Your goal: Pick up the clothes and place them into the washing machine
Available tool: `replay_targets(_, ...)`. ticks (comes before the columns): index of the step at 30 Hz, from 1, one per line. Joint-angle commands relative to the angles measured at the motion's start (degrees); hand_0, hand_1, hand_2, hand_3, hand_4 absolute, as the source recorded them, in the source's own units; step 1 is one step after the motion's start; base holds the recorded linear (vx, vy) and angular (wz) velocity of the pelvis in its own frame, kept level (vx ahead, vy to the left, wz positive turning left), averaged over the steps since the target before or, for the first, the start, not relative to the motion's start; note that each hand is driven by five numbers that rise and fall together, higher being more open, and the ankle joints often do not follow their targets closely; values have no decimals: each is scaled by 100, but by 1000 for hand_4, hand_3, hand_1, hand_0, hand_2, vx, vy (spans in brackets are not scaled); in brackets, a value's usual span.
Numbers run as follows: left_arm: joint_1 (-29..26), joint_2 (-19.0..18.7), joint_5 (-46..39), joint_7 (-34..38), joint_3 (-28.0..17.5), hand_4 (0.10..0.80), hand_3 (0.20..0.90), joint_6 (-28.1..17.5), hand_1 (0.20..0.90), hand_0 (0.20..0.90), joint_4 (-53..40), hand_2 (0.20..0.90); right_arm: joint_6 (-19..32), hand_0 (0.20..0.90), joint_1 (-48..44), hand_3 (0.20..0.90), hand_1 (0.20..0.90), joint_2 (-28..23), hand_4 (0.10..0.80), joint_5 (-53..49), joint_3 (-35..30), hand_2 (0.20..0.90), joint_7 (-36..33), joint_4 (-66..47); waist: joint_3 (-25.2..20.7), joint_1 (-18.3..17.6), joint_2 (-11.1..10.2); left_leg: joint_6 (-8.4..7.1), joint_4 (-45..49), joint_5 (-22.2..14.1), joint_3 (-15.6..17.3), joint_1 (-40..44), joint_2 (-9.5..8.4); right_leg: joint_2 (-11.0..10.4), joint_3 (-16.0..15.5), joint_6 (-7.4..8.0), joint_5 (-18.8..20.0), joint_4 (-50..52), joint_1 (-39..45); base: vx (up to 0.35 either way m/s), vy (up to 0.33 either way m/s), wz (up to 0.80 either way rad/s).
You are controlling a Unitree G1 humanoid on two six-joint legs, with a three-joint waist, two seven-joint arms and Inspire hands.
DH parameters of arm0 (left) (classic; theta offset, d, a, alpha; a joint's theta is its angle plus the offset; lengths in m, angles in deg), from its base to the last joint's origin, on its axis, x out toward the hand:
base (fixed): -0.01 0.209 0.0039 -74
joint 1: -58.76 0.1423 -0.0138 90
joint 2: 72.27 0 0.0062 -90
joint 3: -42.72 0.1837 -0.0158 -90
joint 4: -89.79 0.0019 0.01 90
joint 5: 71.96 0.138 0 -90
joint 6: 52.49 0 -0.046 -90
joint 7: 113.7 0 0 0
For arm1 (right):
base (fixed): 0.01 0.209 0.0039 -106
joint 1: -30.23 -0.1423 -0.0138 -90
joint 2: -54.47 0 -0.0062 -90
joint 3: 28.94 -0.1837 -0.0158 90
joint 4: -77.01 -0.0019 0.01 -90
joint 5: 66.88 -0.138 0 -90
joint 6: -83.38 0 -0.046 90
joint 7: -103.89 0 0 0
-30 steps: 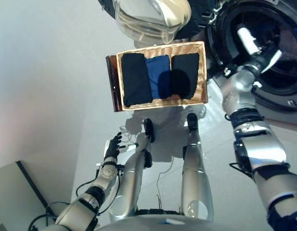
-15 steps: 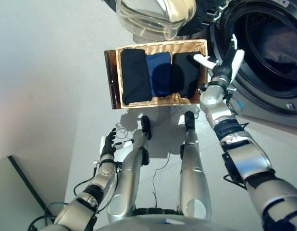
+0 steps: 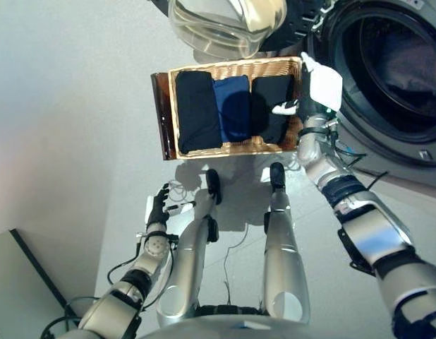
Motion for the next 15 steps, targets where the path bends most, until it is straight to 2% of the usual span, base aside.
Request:
replay_targets(1, 78, -210, 133, 117, -152, 800, 900, -204, 900, 900, 140, 900, -176, 900, -688, 900, 900, -335, 800, 1143, 547, 900, 141, -47, -275, 154, -19, -683, 294, -79, -171, -513, 322, 178, -398, -344, -359, 384, 3, 0, 0, 0)
replay_targets(6, 34, -186, 112, 67, -195, 800, 900, -167, 900, 900, 275, 900, -291, 900, -778, 900, 900, -326, 800, 1866, 1022, 900, 439, 74, -251, 152, -55, -694, 292, -67, -186, -527, 320, 185, -413, -348, -352, 383, -11, 0, 0, 0)
replay_targets(15, -77, -157, 30, 69, -205, 800, 900, -133, 900, 900, 434, 900, -353, 900, -864, 900, 900, -107, 800, 2371, 1395, 900, 689, 57, -204, 162, -107, -699, 290, -33, -186, -576, 337, 206, -414, -359, -320, 385, -67, -2, -3, 2)
